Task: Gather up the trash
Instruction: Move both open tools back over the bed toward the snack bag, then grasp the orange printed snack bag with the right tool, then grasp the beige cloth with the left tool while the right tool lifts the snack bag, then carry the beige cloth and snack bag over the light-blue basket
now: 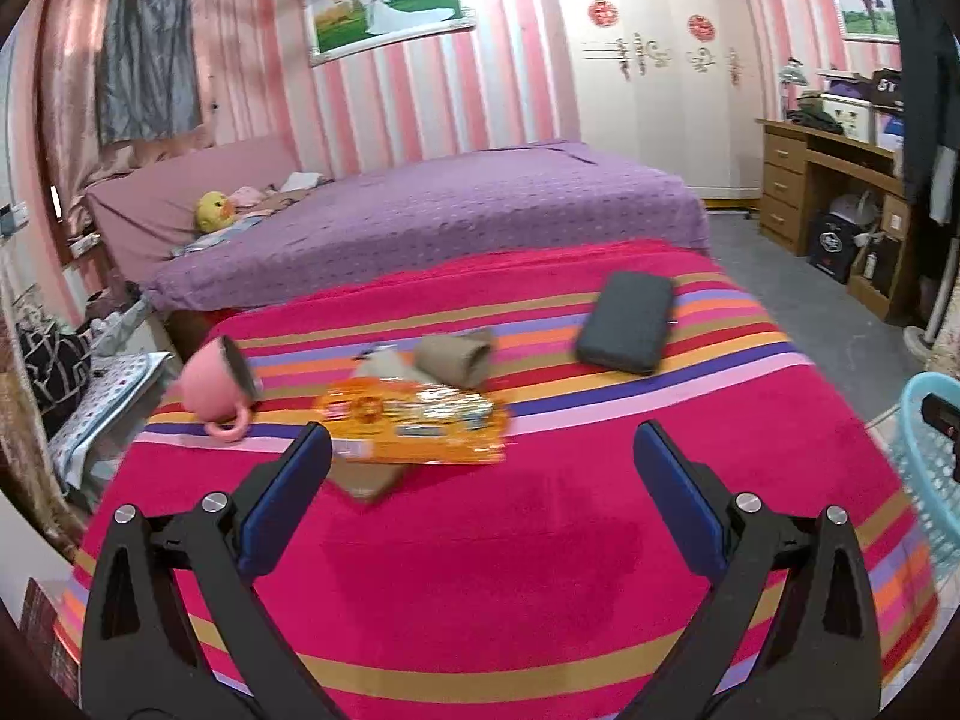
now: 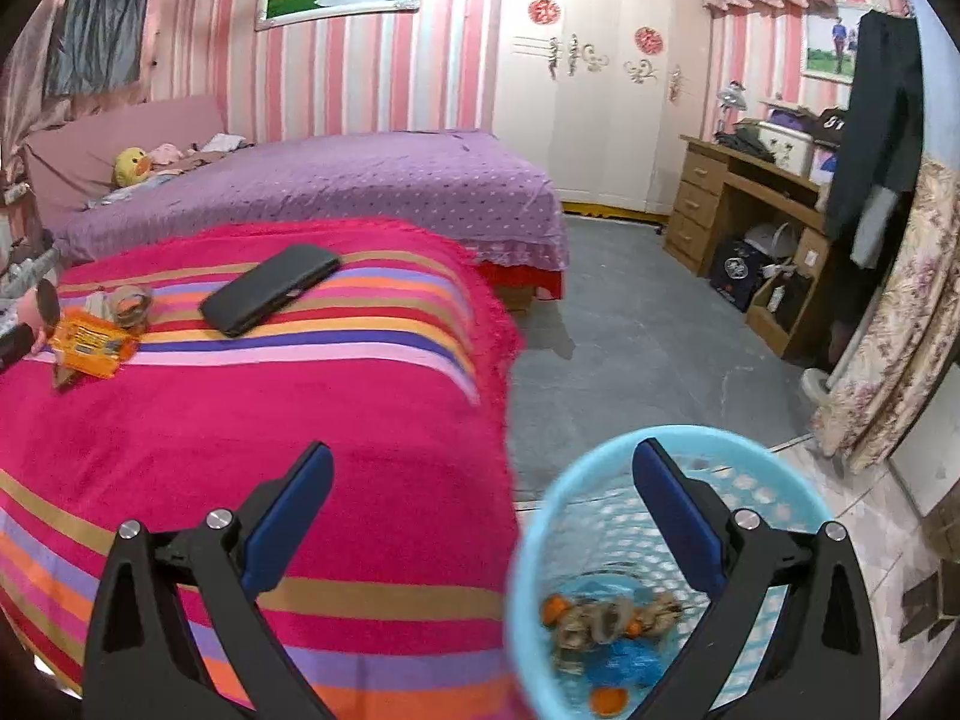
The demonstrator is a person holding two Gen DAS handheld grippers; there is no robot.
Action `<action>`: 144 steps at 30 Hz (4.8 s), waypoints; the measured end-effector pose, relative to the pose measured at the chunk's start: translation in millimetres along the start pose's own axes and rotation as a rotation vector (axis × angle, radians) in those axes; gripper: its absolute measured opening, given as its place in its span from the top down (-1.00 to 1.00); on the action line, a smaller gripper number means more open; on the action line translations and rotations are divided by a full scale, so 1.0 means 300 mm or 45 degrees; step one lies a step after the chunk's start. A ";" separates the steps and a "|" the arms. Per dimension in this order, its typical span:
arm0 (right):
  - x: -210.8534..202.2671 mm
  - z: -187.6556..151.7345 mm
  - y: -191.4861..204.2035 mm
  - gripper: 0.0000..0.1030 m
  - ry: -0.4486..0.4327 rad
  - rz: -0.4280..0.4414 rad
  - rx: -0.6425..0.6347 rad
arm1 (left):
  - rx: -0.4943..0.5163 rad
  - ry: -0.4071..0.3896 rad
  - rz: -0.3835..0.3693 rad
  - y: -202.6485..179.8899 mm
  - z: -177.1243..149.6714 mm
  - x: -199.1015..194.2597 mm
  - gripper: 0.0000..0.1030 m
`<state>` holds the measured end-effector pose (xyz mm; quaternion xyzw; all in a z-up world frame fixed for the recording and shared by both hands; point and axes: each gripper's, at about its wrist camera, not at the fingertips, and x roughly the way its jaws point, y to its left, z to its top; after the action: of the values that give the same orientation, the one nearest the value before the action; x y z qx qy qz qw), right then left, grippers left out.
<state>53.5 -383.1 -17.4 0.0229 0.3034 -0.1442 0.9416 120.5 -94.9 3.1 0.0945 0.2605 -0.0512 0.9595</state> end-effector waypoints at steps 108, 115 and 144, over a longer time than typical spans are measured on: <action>-0.012 0.055 -0.049 0.71 0.010 0.160 -0.047 | 0.077 0.142 -0.226 -0.069 0.013 0.150 0.69; -0.052 0.025 -0.220 0.71 0.006 0.084 0.022 | 0.076 0.097 -0.292 -0.234 0.026 0.045 0.69; -0.093 -0.188 -0.812 0.71 0.075 -0.205 0.306 | 0.286 0.046 -0.642 -1.110 -0.078 -0.141 0.68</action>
<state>-69.5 -601.7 -36.6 0.1153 0.3122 -0.2540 0.9082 23.7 -413.4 -46.6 0.1335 0.2856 -0.3153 0.8951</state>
